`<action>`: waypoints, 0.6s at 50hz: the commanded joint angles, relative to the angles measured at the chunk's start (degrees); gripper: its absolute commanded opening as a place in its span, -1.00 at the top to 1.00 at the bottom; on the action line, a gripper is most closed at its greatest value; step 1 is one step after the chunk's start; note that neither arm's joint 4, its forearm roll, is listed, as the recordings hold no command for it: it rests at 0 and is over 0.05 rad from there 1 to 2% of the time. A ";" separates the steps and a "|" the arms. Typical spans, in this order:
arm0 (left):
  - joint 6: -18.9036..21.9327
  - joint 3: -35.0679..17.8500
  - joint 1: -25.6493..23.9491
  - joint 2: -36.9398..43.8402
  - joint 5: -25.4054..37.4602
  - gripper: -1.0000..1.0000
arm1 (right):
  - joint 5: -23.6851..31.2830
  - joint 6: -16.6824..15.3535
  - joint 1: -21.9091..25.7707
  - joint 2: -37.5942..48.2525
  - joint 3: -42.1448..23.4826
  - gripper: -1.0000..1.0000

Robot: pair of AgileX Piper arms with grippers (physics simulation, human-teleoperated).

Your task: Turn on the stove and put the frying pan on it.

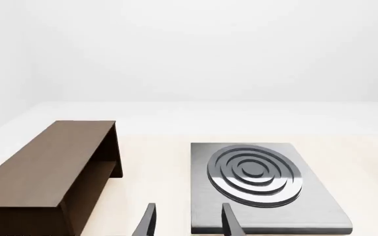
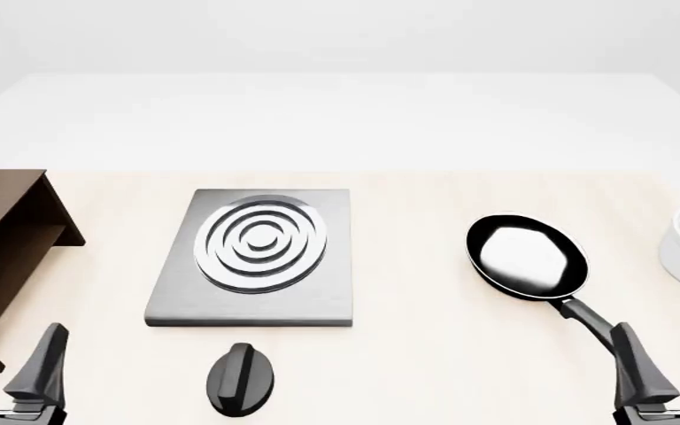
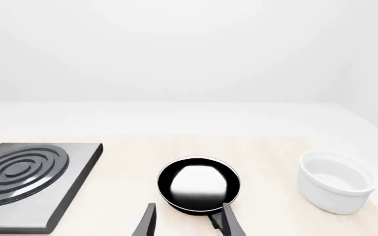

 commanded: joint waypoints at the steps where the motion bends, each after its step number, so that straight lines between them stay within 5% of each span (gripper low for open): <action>1: -0.32 -0.22 0.78 0.01 0.58 -1.00 | -0.91 -0.56 0.82 1.02 -0.25 -1.00; 7: 2.68 -3.08 2.59 0.00 3.49 -1.00 | -3.62 -0.91 1.76 3.76 0.01 -1.00; 13: 2.49 -14.69 -0.58 0.36 16.05 -1.00 | -7.42 -2.12 3.52 7.93 0.10 -1.00; 14: 3.73 -5.19 3.19 -0.04 -8.08 -1.00 | -1.87 -6.57 3.40 2.17 0.11 -1.00; 15: -0.03 -0.15 -0.22 0.77 -0.57 -1.00 | -0.10 0.20 -0.17 0.39 -0.05 -1.00; 23: -3.51 -0.76 -0.38 7.91 -3.95 -1.00 | 0.25 -0.04 -0.11 0.08 -0.11 -1.00; 30: -2.00 -14.92 -5.22 9.73 12.06 -1.00 | 0.08 -1.54 0.30 0.00 0.00 -1.00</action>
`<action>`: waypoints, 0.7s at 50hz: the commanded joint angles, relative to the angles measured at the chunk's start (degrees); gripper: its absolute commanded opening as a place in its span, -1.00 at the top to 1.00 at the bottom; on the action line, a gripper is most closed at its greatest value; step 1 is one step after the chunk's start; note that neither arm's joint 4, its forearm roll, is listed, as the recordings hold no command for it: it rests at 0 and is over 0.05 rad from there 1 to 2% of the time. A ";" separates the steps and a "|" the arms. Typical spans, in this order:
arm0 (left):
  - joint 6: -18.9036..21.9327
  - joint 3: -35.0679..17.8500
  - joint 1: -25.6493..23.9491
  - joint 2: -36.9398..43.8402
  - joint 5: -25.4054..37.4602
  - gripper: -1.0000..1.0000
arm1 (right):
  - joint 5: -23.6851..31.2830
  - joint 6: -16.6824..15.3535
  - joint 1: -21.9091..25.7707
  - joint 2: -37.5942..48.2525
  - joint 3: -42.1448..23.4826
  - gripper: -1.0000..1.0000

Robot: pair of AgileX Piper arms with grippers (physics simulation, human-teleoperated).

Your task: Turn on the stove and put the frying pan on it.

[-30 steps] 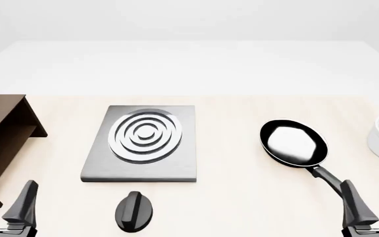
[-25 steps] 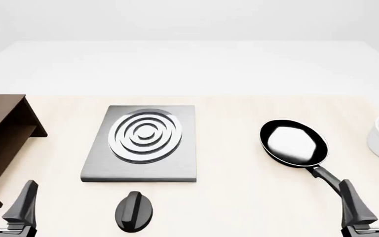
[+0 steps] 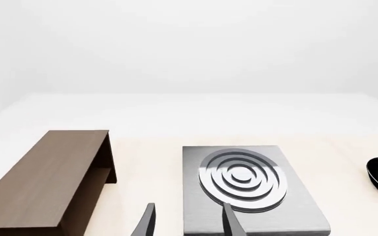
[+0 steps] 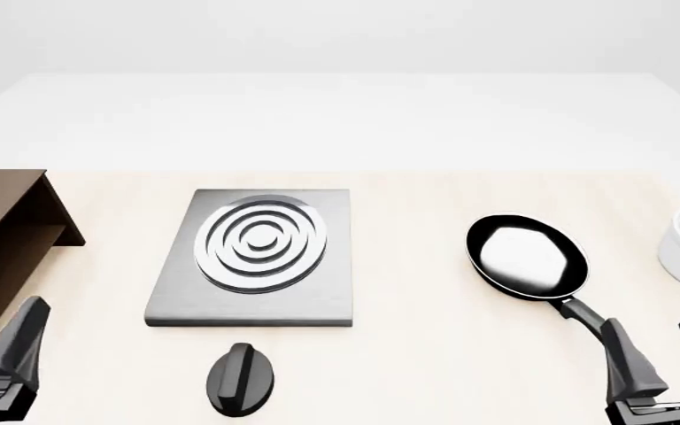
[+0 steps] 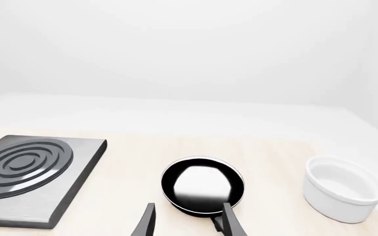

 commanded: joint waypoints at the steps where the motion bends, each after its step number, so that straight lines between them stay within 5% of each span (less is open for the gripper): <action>1: -2.08 -4.76 -4.17 4.99 3.73 -1.00 | 3.86 0.18 -1.60 -4.26 -0.02 -1.00; 7: -0.61 -12.03 -5.41 15.70 12.04 -1.00 | 3.96 -0.23 -1.63 -4.28 0.04 -1.00; 13: 0.70 -12.04 -7.44 18.56 16.28 -1.00 | 3.94 -0.60 -1.78 -4.17 0.05 -1.00; 22: 2.22 -5.27 -8.30 27.06 10.49 -1.00 | 3.86 -1.04 -2.22 -3.77 0.07 -1.00; 35: -4.29 2.16 -13.14 37.88 -0.55 -1.00 | 3.91 -1.64 -2.57 -3.88 0.07 -1.00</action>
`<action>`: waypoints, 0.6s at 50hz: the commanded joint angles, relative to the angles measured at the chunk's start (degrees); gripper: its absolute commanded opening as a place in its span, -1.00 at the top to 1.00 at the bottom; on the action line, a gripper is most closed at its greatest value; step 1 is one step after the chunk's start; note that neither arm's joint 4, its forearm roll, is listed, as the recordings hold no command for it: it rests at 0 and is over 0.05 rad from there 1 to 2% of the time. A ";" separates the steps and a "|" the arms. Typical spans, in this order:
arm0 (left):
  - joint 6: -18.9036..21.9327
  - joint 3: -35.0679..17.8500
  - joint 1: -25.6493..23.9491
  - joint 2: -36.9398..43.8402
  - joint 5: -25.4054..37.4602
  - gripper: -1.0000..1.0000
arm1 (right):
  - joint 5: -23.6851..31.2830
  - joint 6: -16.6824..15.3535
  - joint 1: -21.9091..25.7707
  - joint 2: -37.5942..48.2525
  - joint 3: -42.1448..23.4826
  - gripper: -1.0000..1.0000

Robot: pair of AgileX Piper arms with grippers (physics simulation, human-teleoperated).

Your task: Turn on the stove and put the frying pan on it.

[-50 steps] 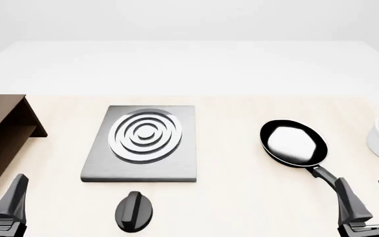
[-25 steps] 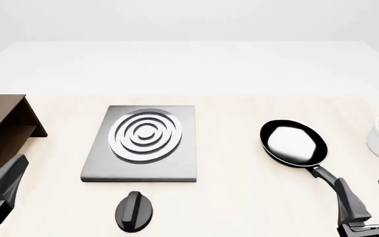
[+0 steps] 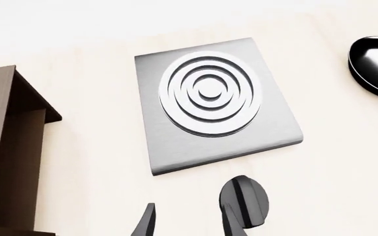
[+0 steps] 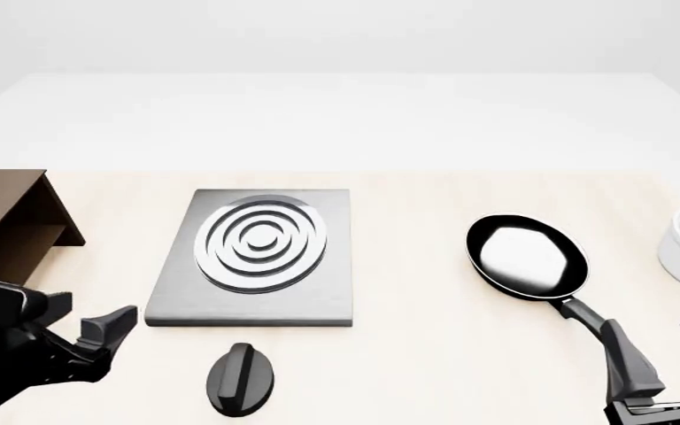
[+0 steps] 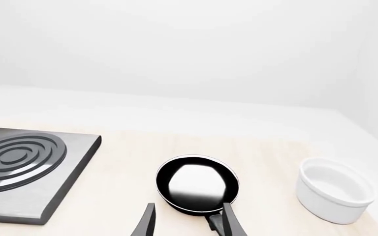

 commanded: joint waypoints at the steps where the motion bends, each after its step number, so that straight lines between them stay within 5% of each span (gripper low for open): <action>1: -5.70 15.85 -2.72 11.06 -18.97 -1.00 | 3.97 0.58 -1.97 -4.32 -0.02 -1.00; 8: -11.64 19.85 -7.84 19.60 -28.15 -1.00 | 4.09 0.48 -2.02 -4.48 -0.02 -1.00; 30: -14.58 24.34 -7.89 36.00 -45.22 -1.00 | 4.40 0.02 -1.60 -4.72 -0.02 -1.00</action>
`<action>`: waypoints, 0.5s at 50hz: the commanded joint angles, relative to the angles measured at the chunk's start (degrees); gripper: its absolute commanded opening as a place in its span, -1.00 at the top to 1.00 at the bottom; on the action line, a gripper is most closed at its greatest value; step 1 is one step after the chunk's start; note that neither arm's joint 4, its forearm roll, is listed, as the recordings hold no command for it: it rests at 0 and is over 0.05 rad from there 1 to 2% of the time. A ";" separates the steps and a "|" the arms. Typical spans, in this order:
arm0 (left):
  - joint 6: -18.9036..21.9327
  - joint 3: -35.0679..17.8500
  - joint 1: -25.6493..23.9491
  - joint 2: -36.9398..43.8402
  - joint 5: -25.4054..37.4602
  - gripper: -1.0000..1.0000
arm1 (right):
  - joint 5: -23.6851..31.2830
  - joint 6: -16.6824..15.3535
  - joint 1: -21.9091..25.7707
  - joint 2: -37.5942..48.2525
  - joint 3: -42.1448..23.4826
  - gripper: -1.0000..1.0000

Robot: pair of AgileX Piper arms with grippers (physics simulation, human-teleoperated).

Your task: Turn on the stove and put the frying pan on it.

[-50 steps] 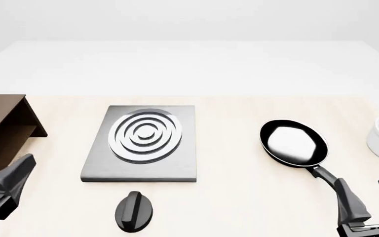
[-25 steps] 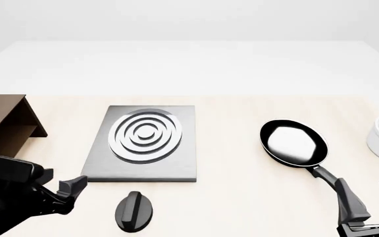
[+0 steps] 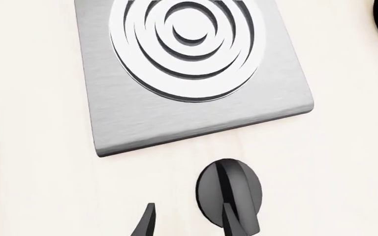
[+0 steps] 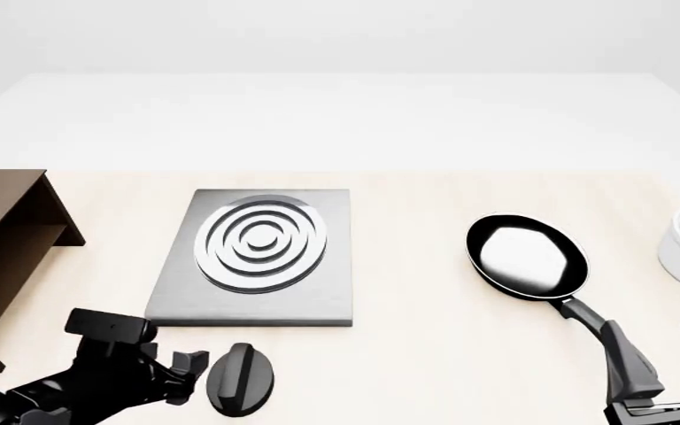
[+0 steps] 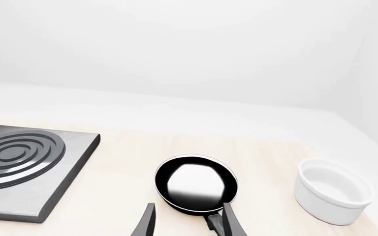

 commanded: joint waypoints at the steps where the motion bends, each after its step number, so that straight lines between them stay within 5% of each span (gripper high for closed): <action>1: -4.24 12.42 -0.30 8.94 -19.27 -1.00 | 3.93 0.82 -1.62 -4.34 -0.02 -1.00; 8: -10.94 13.41 -5.21 16.54 -26.86 -1.00 | 3.88 0.76 -1.69 -4.24 -0.01 -1.00; 11: -22.13 13.53 -14.25 19.14 -30.55 -1.00 | 3.81 0.70 -1.64 -4.17 -0.01 -1.00; 13: -33.32 13.56 -23.70 19.72 -34.02 -1.00 | 3.75 0.66 -1.67 -4.10 -0.01 -1.00; 19: -45.04 13.57 -30.03 25.13 -45.13 -1.00 | 3.56 0.39 -1.69 -3.93 -0.01 -1.00; 25: -46.41 13.57 -31.45 20.81 -41.61 -1.00 | 3.17 0.32 -1.76 -3.46 -0.01 -1.00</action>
